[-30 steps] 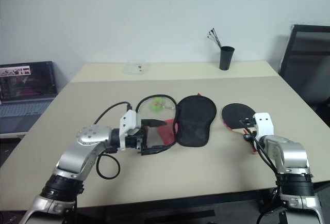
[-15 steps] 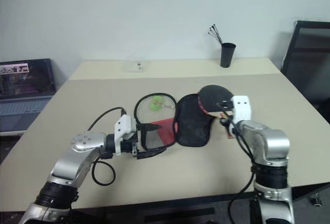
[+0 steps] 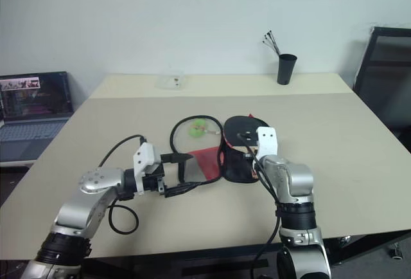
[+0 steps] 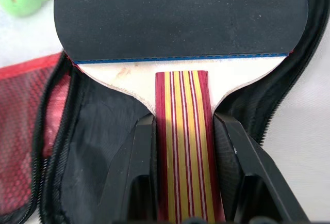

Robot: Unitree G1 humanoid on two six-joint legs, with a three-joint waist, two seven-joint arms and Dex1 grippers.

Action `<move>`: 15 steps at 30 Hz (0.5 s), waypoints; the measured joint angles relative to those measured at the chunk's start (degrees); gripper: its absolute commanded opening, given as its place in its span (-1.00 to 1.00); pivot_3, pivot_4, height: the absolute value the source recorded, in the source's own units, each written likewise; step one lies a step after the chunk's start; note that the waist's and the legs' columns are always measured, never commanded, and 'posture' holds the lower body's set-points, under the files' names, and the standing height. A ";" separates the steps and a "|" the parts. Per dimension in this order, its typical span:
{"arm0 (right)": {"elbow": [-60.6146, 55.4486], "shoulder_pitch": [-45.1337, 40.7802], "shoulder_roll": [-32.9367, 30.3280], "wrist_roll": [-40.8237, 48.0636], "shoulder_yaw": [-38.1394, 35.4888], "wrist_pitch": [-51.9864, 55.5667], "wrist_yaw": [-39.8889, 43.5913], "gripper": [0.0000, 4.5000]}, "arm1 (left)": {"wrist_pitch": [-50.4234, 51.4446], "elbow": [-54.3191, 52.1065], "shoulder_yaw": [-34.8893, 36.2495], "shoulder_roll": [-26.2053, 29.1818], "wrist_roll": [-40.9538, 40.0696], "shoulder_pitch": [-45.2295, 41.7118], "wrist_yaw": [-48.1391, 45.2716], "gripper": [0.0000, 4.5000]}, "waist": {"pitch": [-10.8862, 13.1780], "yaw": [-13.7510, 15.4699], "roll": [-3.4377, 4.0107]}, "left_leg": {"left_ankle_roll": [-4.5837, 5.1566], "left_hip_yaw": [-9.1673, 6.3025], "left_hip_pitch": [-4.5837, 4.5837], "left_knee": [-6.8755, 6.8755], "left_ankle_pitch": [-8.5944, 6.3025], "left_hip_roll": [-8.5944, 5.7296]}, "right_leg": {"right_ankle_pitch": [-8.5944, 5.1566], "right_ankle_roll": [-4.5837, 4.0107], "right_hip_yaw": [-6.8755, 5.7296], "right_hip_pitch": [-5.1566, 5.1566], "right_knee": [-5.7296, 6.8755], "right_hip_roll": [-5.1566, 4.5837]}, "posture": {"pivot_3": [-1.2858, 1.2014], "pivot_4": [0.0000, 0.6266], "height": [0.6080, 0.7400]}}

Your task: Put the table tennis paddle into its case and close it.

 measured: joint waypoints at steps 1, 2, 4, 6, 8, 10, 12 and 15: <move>0.67 -0.16 0.13 -0.12 0.03 -0.74 -0.10 -0.51 | 0.09 -0.05 0.01 0.03 0.00 0.04 0.06 1.00 | 0.00 -0.01 0.00 | 0.00 -0.01 0.00 0.00 0.00 0.00 | 0.00 0.00 -0.01 0.00 0.00 0.00 | 0.03 -0.52 1.00; 1.28 -0.25 0.21 -0.36 0.05 -1.46 -0.18 -0.51 | 0.16 -0.07 0.02 0.08 0.01 0.07 0.12 1.00 | 0.00 -0.01 0.00 | 0.00 -0.01 0.00 0.00 0.00 0.01 | 0.00 0.00 -0.01 0.00 0.00 0.00 | 0.03 -0.52 1.00; 2.16 -0.38 0.28 -0.58 0.09 -2.44 -0.44 -0.51 | 0.19 -0.11 0.03 0.27 0.02 0.11 0.23 1.00 | 0.00 -0.02 0.00 | 0.00 -0.02 0.00 0.00 0.00 0.01 | 0.00 0.00 -0.01 0.00 0.01 0.01 | 0.03 -0.52 1.00; 2.92 -0.42 0.39 -0.74 0.15 -2.99 -0.61 -0.51 | 0.19 -0.12 0.06 0.32 0.02 0.12 0.37 1.00 | 0.00 -0.03 0.00 | 0.00 -0.01 0.00 0.00 0.00 0.01 | 0.00 0.00 -0.01 0.00 0.01 0.01 | 0.03 -0.52 1.00; 3.43 -0.42 0.77 -1.20 0.29 -3.36 -0.88 -0.51 | 0.19 -0.13 0.06 0.32 0.03 0.12 0.40 1.00 | 0.00 -0.05 0.00 | 0.00 -0.01 0.00 0.00 0.00 0.01 | 0.00 0.00 -0.01 0.00 0.02 0.01 | 0.03 -0.52 1.00; 3.66 -0.42 1.14 -1.47 0.50 -3.49 -0.93 -0.51 | 0.20 -0.16 0.05 0.32 0.05 0.12 0.45 1.00 | 0.00 -0.07 0.00 | 0.00 -0.01 0.00 0.00 0.00 0.01 | 0.00 0.00 -0.01 0.00 0.02 0.01 | 0.03 -0.52 1.00; 3.67 -0.42 1.26 -1.61 0.62 -3.50 -0.92 -0.51 | 0.20 -0.21 0.05 0.32 0.05 0.12 0.48 1.00 | 0.00 -0.07 0.00 | 0.00 -0.02 0.00 0.00 0.00 0.01 | 0.00 0.00 -0.01 0.00 0.02 0.01 | 0.03 -0.52 1.00; 3.74 -0.43 1.53 -1.63 0.65 -3.50 -0.92 -0.35 | 0.21 -0.23 0.05 0.32 0.06 0.12 0.50 1.00 | 0.00 -0.08 0.00 | 0.00 -0.01 0.00 0.00 0.00 0.01 | 0.00 0.00 -0.01 0.00 0.02 0.01 | 0.03 -0.52 1.00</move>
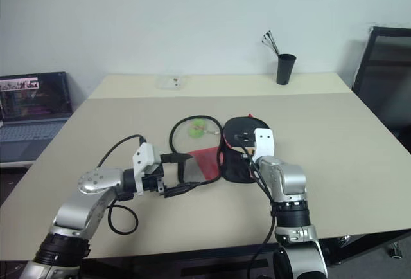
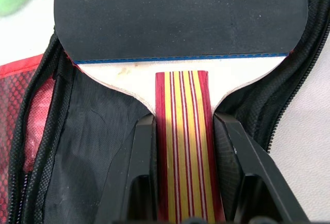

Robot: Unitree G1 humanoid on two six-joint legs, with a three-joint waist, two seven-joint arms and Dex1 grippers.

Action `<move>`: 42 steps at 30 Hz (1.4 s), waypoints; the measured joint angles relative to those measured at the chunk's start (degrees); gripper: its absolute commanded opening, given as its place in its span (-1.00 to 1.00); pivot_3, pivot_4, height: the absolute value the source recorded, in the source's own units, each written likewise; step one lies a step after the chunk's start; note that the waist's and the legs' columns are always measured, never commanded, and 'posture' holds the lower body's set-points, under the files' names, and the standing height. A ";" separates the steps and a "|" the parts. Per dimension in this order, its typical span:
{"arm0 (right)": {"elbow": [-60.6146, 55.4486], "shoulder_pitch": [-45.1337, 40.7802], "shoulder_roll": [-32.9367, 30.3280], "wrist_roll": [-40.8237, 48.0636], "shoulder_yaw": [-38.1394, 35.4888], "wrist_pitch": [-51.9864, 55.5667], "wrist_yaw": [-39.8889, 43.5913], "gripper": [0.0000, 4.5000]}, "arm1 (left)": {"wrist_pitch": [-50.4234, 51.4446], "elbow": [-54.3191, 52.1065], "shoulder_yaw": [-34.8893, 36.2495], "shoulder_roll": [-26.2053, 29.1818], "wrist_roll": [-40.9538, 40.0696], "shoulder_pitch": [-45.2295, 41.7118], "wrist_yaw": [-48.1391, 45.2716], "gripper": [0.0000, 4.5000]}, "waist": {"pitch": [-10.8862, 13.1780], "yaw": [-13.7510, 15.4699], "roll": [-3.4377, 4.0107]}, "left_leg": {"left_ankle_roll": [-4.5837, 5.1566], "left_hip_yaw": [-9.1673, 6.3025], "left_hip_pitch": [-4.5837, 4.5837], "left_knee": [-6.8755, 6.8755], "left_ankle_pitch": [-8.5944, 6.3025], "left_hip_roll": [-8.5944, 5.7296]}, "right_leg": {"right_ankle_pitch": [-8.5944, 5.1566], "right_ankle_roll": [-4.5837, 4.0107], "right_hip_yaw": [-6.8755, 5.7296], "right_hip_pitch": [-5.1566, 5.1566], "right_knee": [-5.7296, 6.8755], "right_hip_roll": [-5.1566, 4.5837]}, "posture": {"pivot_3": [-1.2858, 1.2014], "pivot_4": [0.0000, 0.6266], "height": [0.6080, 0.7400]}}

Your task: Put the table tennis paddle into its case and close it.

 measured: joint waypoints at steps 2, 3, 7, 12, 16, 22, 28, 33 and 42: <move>0.08 -0.01 0.31 0.00 -0.02 -0.19 -0.01 -0.08 | 0.01 -0.01 0.00 0.00 0.00 0.00 0.04 1.00 | 0.00 0.00 0.00 | 0.00 0.00 0.00 0.00 0.00 0.01 | 0.00 0.00 0.00 0.00 0.00 0.00 | 0.03 -0.52 1.00; 0.08 -0.11 0.48 0.00 -0.02 -0.38 -0.01 0.08 | 0.01 -0.01 0.00 0.00 0.00 0.00 0.11 1.00 | 0.00 0.00 0.00 | 0.00 0.00 0.00 0.00 0.00 0.01 | 0.00 0.00 0.00 0.00 0.00 0.00 | 0.03 -0.52 1.00; 0.05 -0.26 0.78 0.00 0.24 -0.56 0.10 0.71 | 0.01 -0.03 0.00 0.00 0.01 0.00 0.48 1.00 | 0.00 0.00 0.00 | 0.00 -0.01 0.00 0.01 0.00 0.00 | 0.00 0.00 0.00 0.00 0.02 0.00 | 0.03 -0.52 1.00; -5.02 -0.21 -0.81 0.88 0.88 0.36 2.52 0.99 | 0.00 -0.13 -0.01 0.00 0.03 0.03 0.59 1.00 | 0.00 0.02 0.00 | 0.00 0.00 0.00 0.02 0.00 0.00 | 0.00 0.00 0.00 0.00 0.02 -0.01 | 0.03 -0.52 1.00; -13.73 0.48 -5.81 4.26 1.23 1.34 7.56 0.99 | -0.03 -0.21 -0.01 0.03 0.07 0.23 0.64 1.00 | -0.01 0.07 -0.01 | 0.00 -0.02 0.00 0.03 0.00 -0.01 | 0.00 0.00 -0.02 0.02 0.00 -0.01 | 0.03 -0.52 1.00; -23.19 7.92 -21.46 11.93 1.37 3.15 22.84 0.99 | -0.07 -0.16 0.12 0.20 0.11 0.57 0.57 1.00 | -0.01 0.19 -0.02 | 0.00 -0.03 0.01 0.04 0.00 -0.01 | 0.00 0.00 -0.05 0.06 -0.05 -0.01 | 0.03 -0.52 1.00; -23.81 13.27 -30.79 16.18 2.53 2.31 33.20 0.99 | -0.18 0.36 0.05 0.24 0.14 0.15 0.30 1.00 | -0.01 -0.07 -0.02 | 0.00 -0.03 0.08 0.06 0.00 0.04 | -0.01 0.00 -0.02 0.06 0.02 0.03 | 0.03 -0.52 1.00; -22.56 16.23 -34.62 14.55 7.87 -3.49 36.72 0.99 | -0.25 0.71 0.04 0.24 0.27 0.04 -0.46 1.00 | -0.02 0.00 -0.04 | 0.00 -0.02 0.07 0.11 0.00 0.02 | -0.01 0.01 -0.03 0.10 0.00 0.07 | 0.03 -0.52 1.00; -19.02 17.47 -34.51 12.38 13.49 -8.57 38.71 0.99 | -0.28 0.82 0.05 0.36 0.41 -0.04 -0.66 1.00 | -0.02 0.07 -0.06 | 0.00 -0.03 0.07 0.17 0.00 0.00 | 0.00 0.01 -0.03 0.12 0.02 0.04 | 0.03 -0.52 1.00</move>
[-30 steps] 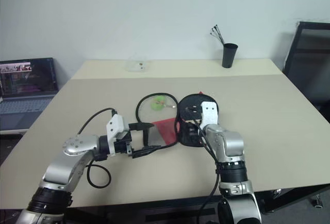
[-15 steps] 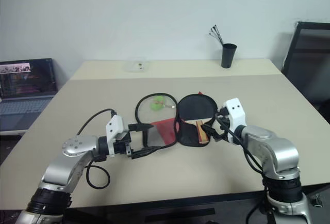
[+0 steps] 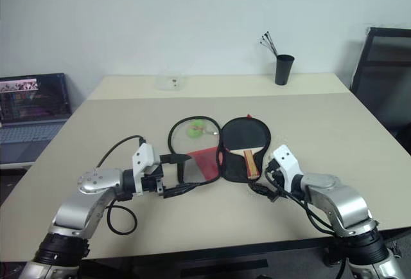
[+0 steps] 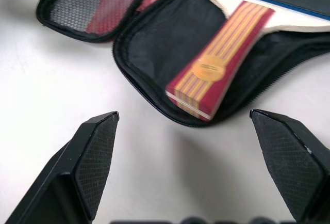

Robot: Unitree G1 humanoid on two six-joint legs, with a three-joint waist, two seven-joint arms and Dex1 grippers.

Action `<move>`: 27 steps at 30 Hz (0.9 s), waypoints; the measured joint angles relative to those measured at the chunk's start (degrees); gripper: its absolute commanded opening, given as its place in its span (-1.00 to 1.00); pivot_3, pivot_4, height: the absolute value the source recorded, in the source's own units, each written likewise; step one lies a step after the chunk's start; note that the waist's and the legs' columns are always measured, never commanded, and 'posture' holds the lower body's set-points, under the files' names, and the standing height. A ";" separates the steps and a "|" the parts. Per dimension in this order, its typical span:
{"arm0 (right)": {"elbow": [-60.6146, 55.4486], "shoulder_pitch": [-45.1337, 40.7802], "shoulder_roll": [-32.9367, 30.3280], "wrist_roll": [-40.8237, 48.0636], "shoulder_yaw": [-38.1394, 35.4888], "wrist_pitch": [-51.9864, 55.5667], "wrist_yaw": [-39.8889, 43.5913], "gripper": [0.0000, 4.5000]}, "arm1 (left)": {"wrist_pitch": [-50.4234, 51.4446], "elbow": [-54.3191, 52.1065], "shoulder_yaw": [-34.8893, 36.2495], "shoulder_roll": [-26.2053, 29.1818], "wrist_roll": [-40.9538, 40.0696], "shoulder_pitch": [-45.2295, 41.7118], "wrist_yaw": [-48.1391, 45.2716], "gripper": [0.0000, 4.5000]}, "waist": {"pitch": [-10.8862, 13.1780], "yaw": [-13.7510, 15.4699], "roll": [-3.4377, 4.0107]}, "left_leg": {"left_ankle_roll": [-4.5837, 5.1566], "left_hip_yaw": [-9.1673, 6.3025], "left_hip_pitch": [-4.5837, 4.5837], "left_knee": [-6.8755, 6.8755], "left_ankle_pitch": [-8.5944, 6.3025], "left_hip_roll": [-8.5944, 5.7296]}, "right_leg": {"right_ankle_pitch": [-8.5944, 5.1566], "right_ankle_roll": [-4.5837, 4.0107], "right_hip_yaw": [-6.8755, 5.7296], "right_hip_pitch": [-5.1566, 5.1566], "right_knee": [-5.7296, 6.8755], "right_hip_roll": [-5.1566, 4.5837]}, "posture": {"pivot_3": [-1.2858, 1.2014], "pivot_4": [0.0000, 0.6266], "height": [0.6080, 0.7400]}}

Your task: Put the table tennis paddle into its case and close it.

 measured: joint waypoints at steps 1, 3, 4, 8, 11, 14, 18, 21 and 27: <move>0.68 -0.08 0.54 -0.28 0.49 -0.44 -0.04 0.99 | 0.00 0.00 0.00 0.11 0.02 0.00 0.00 1.00 | 0.00 0.00 0.00 | 0.00 0.00 0.00 0.00 0.00 0.00 | 0.00 0.00 0.01 0.00 0.01 0.00 | 0.03 -0.52 1.00; 1.54 -0.42 1.30 -0.87 1.45 -0.67 -0.07 0.99 | 0.00 0.00 0.01 0.28 0.06 0.00 0.01 1.00 | 0.00 0.00 0.00 | 0.00 0.00 0.00 0.01 0.00 0.00 | 0.00 0.00 0.00 0.00 0.01 0.00 | 0.03 -0.52 1.00; 1.69 -0.59 1.66 -1.08 1.75 -0.67 -0.07 0.99 | 0.00 0.00 0.01 0.30 0.07 0.00 0.00 1.00 | 0.00 0.02 0.00 | 0.00 0.00 0.00 0.01 0.00 -0.01 | 0.00 0.00 0.01 0.00 0.01 0.00 | 0.03 -0.52 1.00; 1.70 -1.13 2.75 -1.19 2.38 -0.70 -0.06 0.99 | -0.01 0.00 0.01 0.39 0.10 0.01 0.02 1.00 | 0.00 0.05 0.00 | 0.00 0.00 0.00 0.01 0.00 -0.01 | 0.00 0.00 0.01 0.00 0.01 -0.01 | 0.03 -0.52 1.00; 1.70 -1.41 3.37 -1.19 2.76 -0.68 -0.07 0.99 | -0.02 0.00 0.02 0.51 0.11 0.01 0.02 1.00 | 0.00 0.05 0.00 | 0.00 0.00 0.00 0.01 0.00 0.00 | 0.00 0.00 0.01 0.00 0.02 0.00 | 0.03 -0.52 1.00; 1.61 -2.08 3.53 -1.17 2.75 -0.64 -0.08 0.99 | -0.07 0.00 0.11 0.84 0.12 0.06 0.02 1.00 | 0.00 0.04 0.00 | 0.00 -0.01 0.01 0.02 0.00 0.01 | 0.00 0.00 0.00 0.00 0.03 0.00 | 0.03 -0.52 1.00; 1.21 -2.33 3.80 -1.15 2.75 -0.60 -0.12 0.99 | -0.24 0.08 0.53 0.94 0.29 0.14 0.17 1.00 | 0.00 0.04 0.00 | 0.00 0.00 0.01 0.02 0.00 0.00 | 0.00 0.00 0.00 0.00 0.03 0.00 | 0.03 -0.52 1.00; 1.21 -2.43 3.54 -1.06 2.66 -0.54 -0.06 0.99 | -0.41 1.53 0.80 0.94 0.76 0.23 1.37 1.00 | 0.00 0.04 0.00 | 0.00 -0.01 0.01 0.04 0.00 0.00 | 0.00 0.00 0.00 0.00 0.05 0.00 | 0.03 -0.52 1.00; -1.80 -5.41 -1.90 3.23 -3.30 1.74 3.09 1.00 | -1.48 8.37 2.94 1.77 1.95 -0.18 3.29 0.83 | 0.00 0.10 0.01 | 0.00 0.00 0.01 0.05 0.00 -0.01 | 0.00 0.00 -0.01 -0.01 0.05 -0.02 | 0.03 -0.52 1.00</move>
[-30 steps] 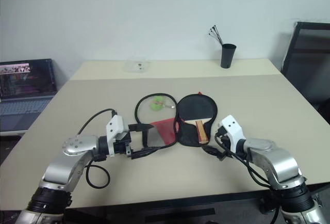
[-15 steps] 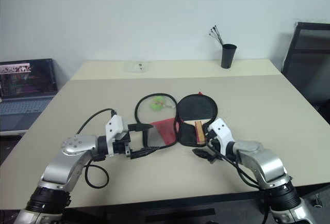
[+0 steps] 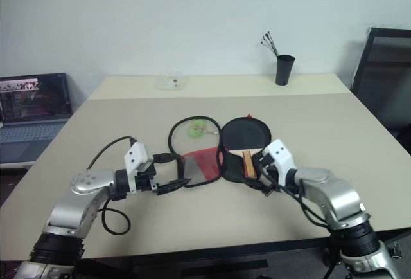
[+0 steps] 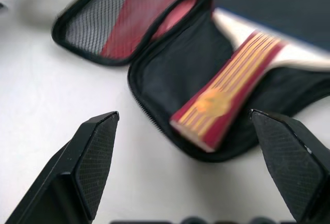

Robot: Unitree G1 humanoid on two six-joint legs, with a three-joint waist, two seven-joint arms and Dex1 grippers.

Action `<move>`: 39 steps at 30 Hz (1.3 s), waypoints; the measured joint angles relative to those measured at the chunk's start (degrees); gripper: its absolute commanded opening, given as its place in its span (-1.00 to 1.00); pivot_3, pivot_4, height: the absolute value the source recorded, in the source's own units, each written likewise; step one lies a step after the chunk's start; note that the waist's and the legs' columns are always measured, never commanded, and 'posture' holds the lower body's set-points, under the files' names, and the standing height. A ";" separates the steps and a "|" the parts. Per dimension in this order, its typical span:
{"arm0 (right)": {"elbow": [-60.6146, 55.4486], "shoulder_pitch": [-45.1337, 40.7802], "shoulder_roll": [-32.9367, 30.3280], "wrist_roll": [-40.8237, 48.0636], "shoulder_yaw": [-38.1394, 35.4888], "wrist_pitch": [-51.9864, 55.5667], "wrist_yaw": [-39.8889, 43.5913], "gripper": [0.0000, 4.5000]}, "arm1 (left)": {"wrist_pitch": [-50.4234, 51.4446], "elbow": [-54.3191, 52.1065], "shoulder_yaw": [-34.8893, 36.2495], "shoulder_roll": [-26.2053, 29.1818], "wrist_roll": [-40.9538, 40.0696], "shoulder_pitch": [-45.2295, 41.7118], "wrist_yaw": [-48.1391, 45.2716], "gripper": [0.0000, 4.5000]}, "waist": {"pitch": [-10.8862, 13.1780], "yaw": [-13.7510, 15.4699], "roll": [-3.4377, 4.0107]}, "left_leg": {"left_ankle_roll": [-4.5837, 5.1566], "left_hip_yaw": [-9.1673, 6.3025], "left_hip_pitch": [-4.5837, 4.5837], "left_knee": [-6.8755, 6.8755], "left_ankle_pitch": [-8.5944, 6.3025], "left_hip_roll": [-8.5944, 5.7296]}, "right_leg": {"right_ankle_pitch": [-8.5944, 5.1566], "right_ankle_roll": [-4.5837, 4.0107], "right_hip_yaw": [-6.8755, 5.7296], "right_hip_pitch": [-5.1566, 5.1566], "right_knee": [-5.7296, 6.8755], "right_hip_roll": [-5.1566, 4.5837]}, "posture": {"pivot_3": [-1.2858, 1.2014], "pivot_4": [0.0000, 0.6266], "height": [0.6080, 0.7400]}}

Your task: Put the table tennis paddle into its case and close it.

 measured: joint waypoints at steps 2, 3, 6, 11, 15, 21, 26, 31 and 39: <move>-2.28 -1.90 -2.16 2.51 -2.12 1.10 1.94 1.00 | -1.61 4.87 0.27 0.95 2.65 -1.51 2.35 0.58 | 0.00 0.03 -0.01 | 0.00 -0.05 0.00 0.00 0.00 0.04 | 0.00 0.00 -0.05 0.01 0.00 0.01 | 0.03 -0.52 1.00; -3.05 -2.62 -2.98 3.25 -2.62 1.46 2.58 1.00 | -2.37 7.12 0.26 1.27 3.99 -2.42 3.60 0.43 | 0.00 0.04 -0.01 | 0.00 -0.05 0.01 0.00 0.00 0.03 | 0.00 0.00 -0.06 0.01 0.01 0.01 | 0.03 -0.52 1.00; -4.39 -4.15 -4.65 5.21 -3.58 2.11 4.26 1.00 | -3.67 14.70 0.17 1.56 7.86 -5.76 7.27 -0.07 | -0.02 0.14 -0.03 | 0.00 -0.04 0.01 0.00 0.00 0.02 | 0.00 0.00 -0.07 0.03 0.01 0.01 | 0.03 -0.52 1.00; -4.41 -4.82 -4.76 6.26 -3.57 2.37 4.29 1.00 | -5.41 24.37 -1.18 -0.71 10.98 -10.52 9.18 -0.90 | -0.02 0.30 -0.04 | 0.00 0.02 -0.01 0.03 0.00 -0.06 | 0.01 0.01 -0.04 0.03 -0.01 -0.09 | 0.03 -0.52 1.00; -4.42 -5.08 -4.58 6.69 -3.49 2.37 3.80 1.00 | -6.64 30.81 -2.63 -3.65 12.46 -14.49 9.20 -0.99 | -0.03 0.73 -0.06 | 0.00 0.04 -0.03 0.05 0.00 -0.06 | 0.02 0.02 -0.06 0.03 0.00 -0.08 | 0.03 -0.52 1.00; -4.71 -4.97 -4.51 6.93 -3.45 2.37 3.04 1.00 | -11.53 39.52 -3.96 -7.27 14.67 -20.33 9.50 -0.99 | -0.04 1.36 -0.07 | 0.00 0.12 -0.02 0.07 0.00 -0.07 | 0.02 0.01 -0.09 0.04 0.04 -0.06 | 0.03 -0.52 1.00; -5.15 -4.51 -4.52 6.96 -3.47 2.37 2.81 1.00 | -14.36 44.76 -4.08 -10.23 15.52 -23.60 9.69 -0.99 | -0.06 1.66 -0.10 | 0.00 0.12 -0.03 0.10 0.00 -0.10 | 0.02 0.01 -0.13 0.08 0.03 -0.08 | 0.03 -0.52 1.00; -5.77 -2.92 -5.84 7.04 -3.87 2.44 2.83 1.00 | -15.55 44.99 -4.82 -14.43 15.43 -27.91 8.30 -0.99 | 0.04 1.98 -0.26 | 0.00 0.11 -0.13 0.15 0.00 -0.13 | 0.07 -0.04 -0.16 0.06 0.00 -0.09 | 0.03 -0.52 1.00; -7.19 0.57 -9.92 7.67 -7.45 3.02 2.87 1.00 | -18.04 43.36 -6.17 -21.23 15.15 -40.33 5.30 -0.99 | 0.06 1.80 -0.32 | 0.00 0.16 -0.15 0.12 0.00 -0.16 | 0.14 -0.16 -0.23 0.07 -0.05 -0.07 | 0.03 -0.52 1.00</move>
